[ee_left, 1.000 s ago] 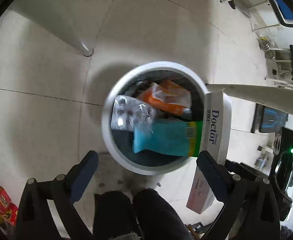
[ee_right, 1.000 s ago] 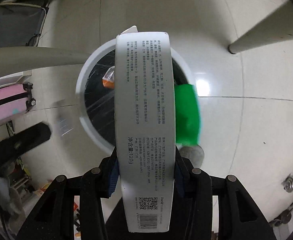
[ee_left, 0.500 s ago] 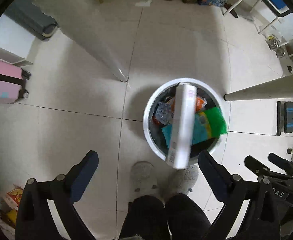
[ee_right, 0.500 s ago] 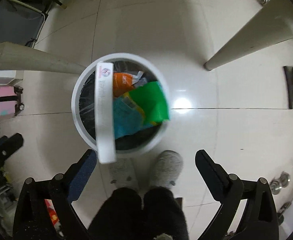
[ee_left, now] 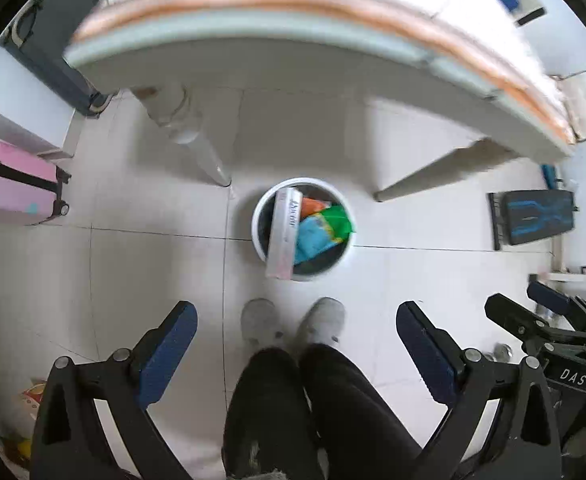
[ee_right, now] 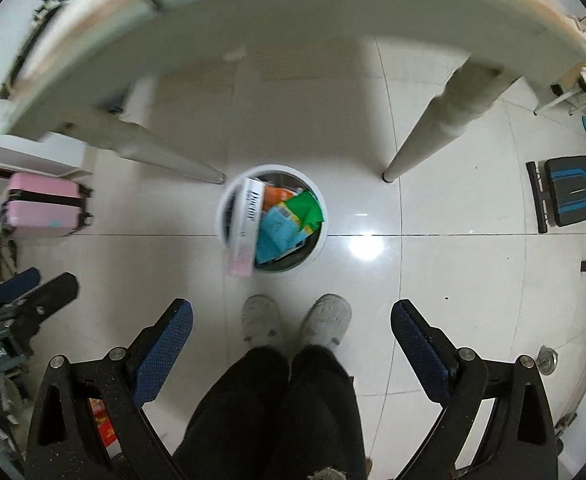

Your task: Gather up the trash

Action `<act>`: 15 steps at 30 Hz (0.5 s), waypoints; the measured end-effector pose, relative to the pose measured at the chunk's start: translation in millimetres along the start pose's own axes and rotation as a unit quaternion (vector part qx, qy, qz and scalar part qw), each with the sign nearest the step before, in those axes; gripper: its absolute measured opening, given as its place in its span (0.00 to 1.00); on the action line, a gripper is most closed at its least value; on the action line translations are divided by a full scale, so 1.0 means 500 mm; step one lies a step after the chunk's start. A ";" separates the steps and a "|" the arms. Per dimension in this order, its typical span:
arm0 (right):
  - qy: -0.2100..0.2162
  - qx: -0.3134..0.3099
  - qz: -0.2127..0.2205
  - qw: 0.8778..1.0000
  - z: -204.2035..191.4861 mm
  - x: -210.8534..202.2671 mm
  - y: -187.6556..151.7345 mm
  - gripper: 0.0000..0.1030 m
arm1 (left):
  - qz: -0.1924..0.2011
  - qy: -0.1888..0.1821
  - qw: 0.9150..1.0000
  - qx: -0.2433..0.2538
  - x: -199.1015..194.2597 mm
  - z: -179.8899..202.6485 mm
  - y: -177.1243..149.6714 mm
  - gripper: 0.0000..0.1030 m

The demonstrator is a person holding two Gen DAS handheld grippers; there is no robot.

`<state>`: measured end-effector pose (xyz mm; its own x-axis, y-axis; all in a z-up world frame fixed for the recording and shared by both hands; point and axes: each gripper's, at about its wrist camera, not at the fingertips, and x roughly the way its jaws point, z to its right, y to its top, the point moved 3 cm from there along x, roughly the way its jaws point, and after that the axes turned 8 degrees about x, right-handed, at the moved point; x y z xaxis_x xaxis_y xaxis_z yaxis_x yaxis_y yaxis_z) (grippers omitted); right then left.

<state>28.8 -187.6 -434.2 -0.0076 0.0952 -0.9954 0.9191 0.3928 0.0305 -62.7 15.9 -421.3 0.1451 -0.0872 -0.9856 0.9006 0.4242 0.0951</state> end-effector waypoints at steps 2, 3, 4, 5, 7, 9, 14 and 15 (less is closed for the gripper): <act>0.011 -0.003 0.008 1.000 -0.005 -0.090 -0.016 0.98 | 0.007 -0.014 1.000 0.013 -0.073 0.027 -0.008 0.99; 0.017 -0.004 0.011 1.000 -0.006 -0.134 -0.023 0.98 | 0.013 -0.020 1.000 0.018 -0.103 0.038 -0.008 0.99; 0.025 -0.004 0.014 1.000 -0.009 -0.176 -0.029 0.98 | 0.018 -0.024 0.999 0.022 -0.132 0.046 -0.011 0.99; 0.030 -0.003 0.017 0.999 -0.010 -0.212 -0.034 0.98 | 0.027 -0.031 0.999 0.027 -0.172 0.056 -0.014 0.99; 0.041 -0.007 0.026 0.999 -0.010 -0.285 -0.045 0.98 | 0.043 -0.039 0.998 0.033 -0.223 0.068 -0.017 0.99; 0.051 -0.011 0.037 0.998 -0.013 -0.363 -0.055 0.98 | 0.059 -0.051 0.996 0.034 -0.275 0.075 -0.017 0.99; 0.076 -0.017 0.059 0.995 -0.024 -0.513 -0.075 0.98 | 0.096 -0.075 0.992 0.029 -0.379 0.079 -0.016 0.99; 0.081 -0.020 0.064 0.994 -0.027 -0.540 -0.078 0.98 | 0.103 -0.082 0.991 0.028 -0.397 0.078 -0.017 0.99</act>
<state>-10.2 -216.1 -165.4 0.0418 0.2920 -0.9555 0.9006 0.4030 0.1625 -83.1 -5.2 -221.1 0.3881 -0.1511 -0.9092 0.8658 0.3978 0.3035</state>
